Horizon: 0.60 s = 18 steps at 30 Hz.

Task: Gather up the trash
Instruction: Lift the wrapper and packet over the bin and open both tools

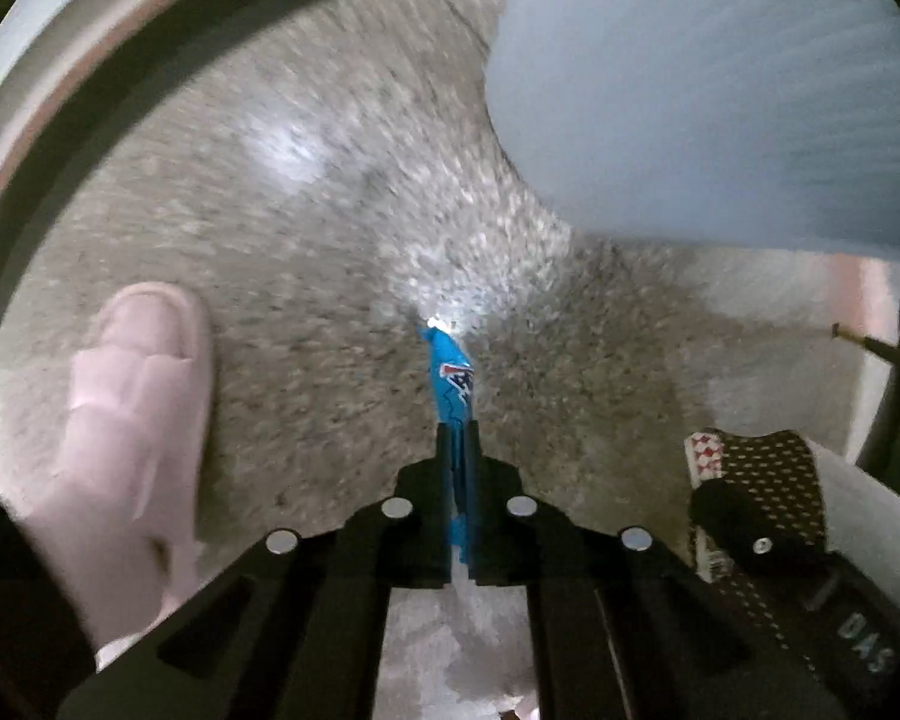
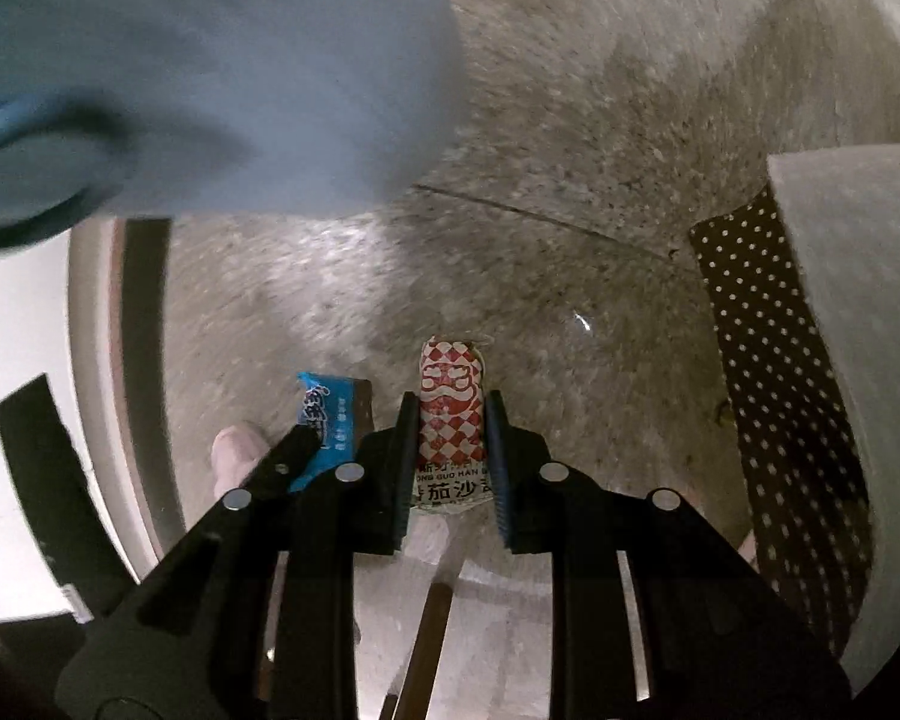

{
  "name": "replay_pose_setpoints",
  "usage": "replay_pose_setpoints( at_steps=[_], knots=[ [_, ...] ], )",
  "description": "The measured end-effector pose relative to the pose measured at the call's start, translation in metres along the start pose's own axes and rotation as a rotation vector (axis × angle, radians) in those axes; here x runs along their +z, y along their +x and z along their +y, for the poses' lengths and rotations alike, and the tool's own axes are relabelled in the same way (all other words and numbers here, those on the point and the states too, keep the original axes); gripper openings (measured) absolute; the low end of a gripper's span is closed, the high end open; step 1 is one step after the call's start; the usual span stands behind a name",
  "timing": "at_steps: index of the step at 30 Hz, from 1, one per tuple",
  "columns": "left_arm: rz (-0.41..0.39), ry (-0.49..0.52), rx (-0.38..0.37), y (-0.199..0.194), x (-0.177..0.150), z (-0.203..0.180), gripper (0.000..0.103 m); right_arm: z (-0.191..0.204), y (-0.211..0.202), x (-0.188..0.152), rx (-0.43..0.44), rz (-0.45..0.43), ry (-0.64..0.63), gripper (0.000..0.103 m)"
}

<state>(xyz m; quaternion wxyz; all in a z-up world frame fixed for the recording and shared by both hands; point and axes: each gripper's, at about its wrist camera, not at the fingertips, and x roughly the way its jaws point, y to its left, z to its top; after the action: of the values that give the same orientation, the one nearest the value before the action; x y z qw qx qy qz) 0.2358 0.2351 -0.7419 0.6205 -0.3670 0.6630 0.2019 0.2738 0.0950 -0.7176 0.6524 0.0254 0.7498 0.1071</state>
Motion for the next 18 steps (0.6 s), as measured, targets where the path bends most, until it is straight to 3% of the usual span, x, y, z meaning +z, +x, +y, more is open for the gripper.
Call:
replay_pose_setpoints(
  at_steps=[8,15,18],
  knots=[
    [-0.110,-0.003,-0.102,-0.091,-0.024,0.049,0.002,0.029,-0.067,-0.028,0.024,-0.093,-0.070,0.022],
    [-0.246,0.004,-0.181,-0.162,-0.015,0.044,0.002,0.049,-0.134,-0.034,0.099,-0.199,-0.097,0.022],
    [-0.291,-0.006,-0.259,-0.189,-0.006,0.035,0.002,0.062,-0.165,-0.024,0.126,-0.264,-0.115,0.022]
  ],
)
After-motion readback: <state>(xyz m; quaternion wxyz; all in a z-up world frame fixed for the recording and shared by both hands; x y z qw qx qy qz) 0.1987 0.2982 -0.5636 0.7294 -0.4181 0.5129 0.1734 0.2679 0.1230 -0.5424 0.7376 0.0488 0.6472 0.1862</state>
